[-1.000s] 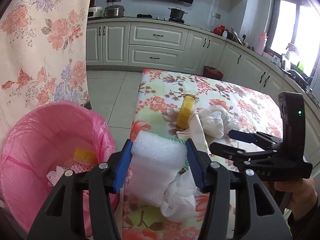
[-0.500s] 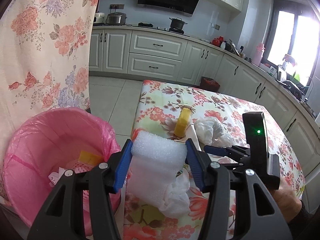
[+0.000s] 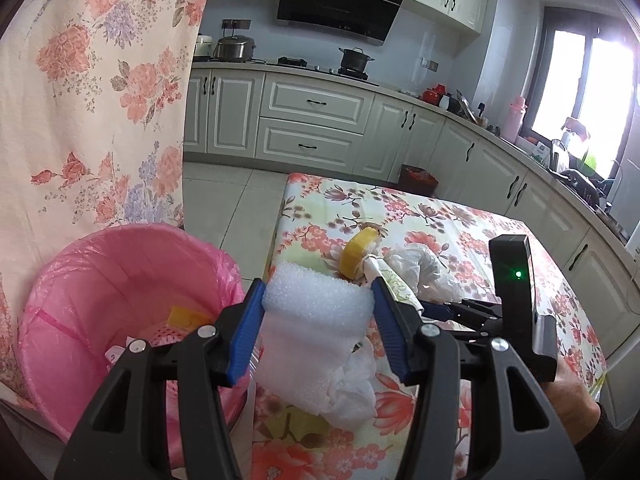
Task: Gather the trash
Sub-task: 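Carry the foam block and paper cup over the pink bin and open both tools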
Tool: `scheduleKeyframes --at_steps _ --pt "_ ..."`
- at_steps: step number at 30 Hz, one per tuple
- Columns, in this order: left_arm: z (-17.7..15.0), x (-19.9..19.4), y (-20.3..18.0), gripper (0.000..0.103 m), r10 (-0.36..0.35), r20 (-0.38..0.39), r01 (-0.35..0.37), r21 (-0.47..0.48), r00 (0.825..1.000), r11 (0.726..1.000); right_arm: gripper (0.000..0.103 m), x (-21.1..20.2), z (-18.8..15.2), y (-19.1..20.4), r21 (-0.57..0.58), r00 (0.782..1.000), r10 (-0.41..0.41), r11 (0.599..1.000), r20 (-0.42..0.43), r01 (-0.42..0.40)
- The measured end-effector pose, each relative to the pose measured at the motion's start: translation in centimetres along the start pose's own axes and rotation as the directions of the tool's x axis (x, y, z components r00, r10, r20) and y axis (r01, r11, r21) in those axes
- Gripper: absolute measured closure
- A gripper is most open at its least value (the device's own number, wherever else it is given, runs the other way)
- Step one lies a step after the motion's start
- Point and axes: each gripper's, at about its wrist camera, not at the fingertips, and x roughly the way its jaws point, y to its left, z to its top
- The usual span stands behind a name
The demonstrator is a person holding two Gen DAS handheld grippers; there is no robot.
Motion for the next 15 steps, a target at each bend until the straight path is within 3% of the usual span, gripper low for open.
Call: scheduleKeyframes --at_steps 15 --pt "0.8 -3.7 0.4 0.051 0.023 0.077 -0.022 -0.007 0.997 1.0 0.056 -6.3 0.9 1.9 -0.046 0.991 -0.005 0.999 0.13 0.011"
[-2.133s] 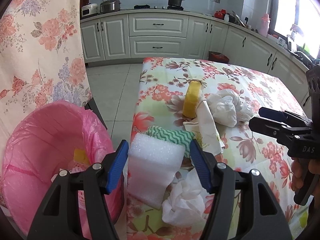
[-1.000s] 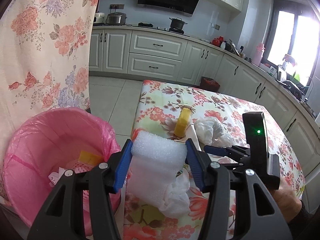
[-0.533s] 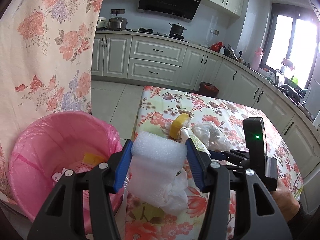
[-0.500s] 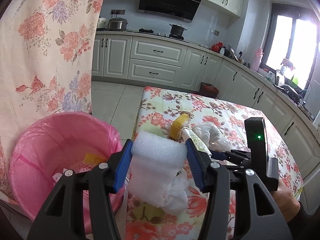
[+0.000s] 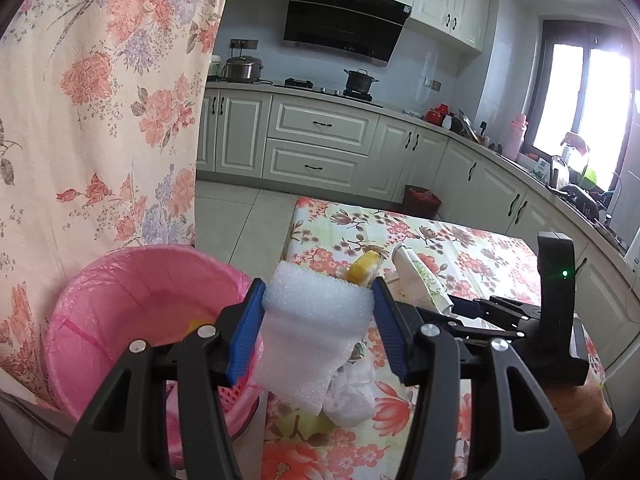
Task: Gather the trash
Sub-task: 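Carry the foam block and paper cup over the pink bin and open both tools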
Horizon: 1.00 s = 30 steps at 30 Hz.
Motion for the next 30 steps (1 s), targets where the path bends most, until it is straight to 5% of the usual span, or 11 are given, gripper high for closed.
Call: scheduleKeyframes --at_steps 17,30 --pt "1.0 -4.6 4.0 0.051 0.08 0.08 -0.076 -0.045 0.994 0.996 0.056 -3.5 2.8 5.0 -0.094 0.995 0.036 0.995 0.094 -0.027" --pt "1.6 -8.0 9.3 0.051 0.196 0.131 -0.183 -0.1 0.972 0.978 0.055 -3.6 5.1 10.4 -0.184 0.989 0.103 0.98 0.111 -0.081"
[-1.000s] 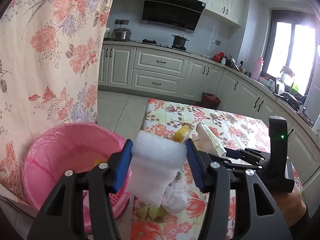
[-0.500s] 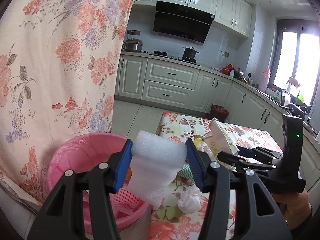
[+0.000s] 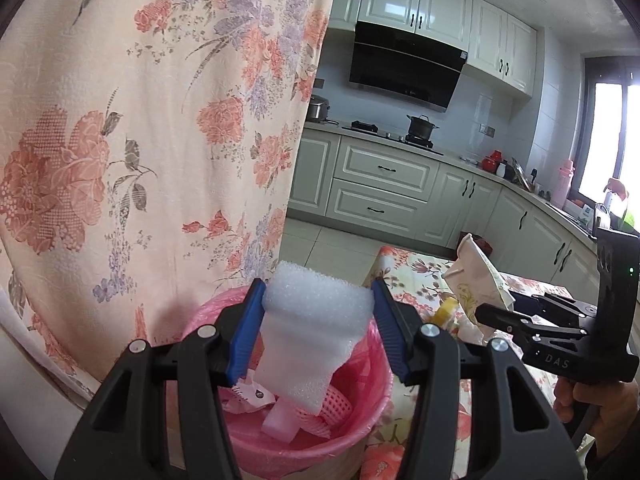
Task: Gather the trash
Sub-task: 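Carry the foam block and paper cup over the pink bin and open both tools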
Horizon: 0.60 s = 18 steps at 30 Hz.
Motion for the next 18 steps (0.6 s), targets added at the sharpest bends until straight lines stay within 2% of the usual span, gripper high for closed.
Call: scheduleKeyframes --at_steps 18 --pt "0.5 -0.9 3.1 0.051 0.032 0.03 -0.031 -0.04 0.999 0.999 0.055 5.0 2.8 6.6 -0.098 0.995 0.084 0.991 -0.05 -0.089"
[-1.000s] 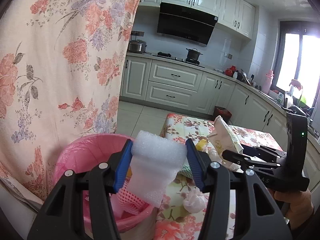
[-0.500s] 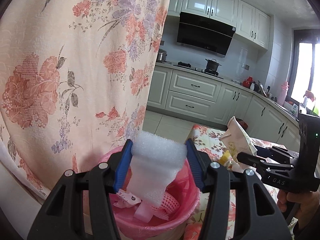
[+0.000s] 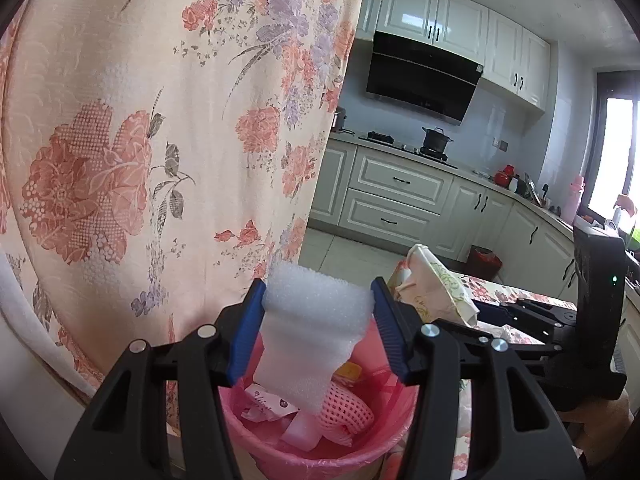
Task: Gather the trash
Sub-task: 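Carry the foam block and paper cup over the pink bin and open both tools, then move both tools back over the remaining trash on the table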
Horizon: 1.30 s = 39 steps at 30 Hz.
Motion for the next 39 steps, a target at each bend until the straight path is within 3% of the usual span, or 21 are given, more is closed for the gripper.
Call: scheduleKeyframes --at_steps 11,18,20,21,22,39 --pt "0.0 -0.1 0.7 0.051 0.0 0.0 0.0 -0.011 1.0 1.0 0.054 1.7 0.3 1.1 -0.015 1.0 0.009 1.0 -0.019 -0.009" --pt "-0.3 0.9 0.6 0.051 -0.003 -0.023 0.002 -0.013 1.0 1.0 0.044 1.3 -0.2 -0.7 0.018 1.0 -0.018 1.0 -0.018 0.018" --pt "-0.4 1.4 0.5 0.048 0.001 -0.038 -0.002 -0.02 0.999 1.0 0.044 1.1 -0.4 -1.1 0.023 1.0 -0.024 0.999 -0.016 0.024" --pt "-0.4 1.6 0.6 0.039 0.007 -0.041 -0.008 -0.029 0.999 1.0 0.043 1.0 -0.4 -1.3 0.025 1.0 -0.027 0.999 -0.016 0.027" --pt "-0.4 1.7 0.7 0.037 0.009 -0.041 -0.011 -0.035 0.999 0.999 0.042 0.9 -0.5 -1.6 0.029 0.999 -0.03 0.999 -0.015 0.031" --pt "-0.8 2.2 -0.9 0.037 -0.021 -0.056 0.02 -0.027 0.998 0.999 0.036 -1.8 -2.7 -6.2 0.099 0.995 -0.101 0.99 -0.008 0.101"
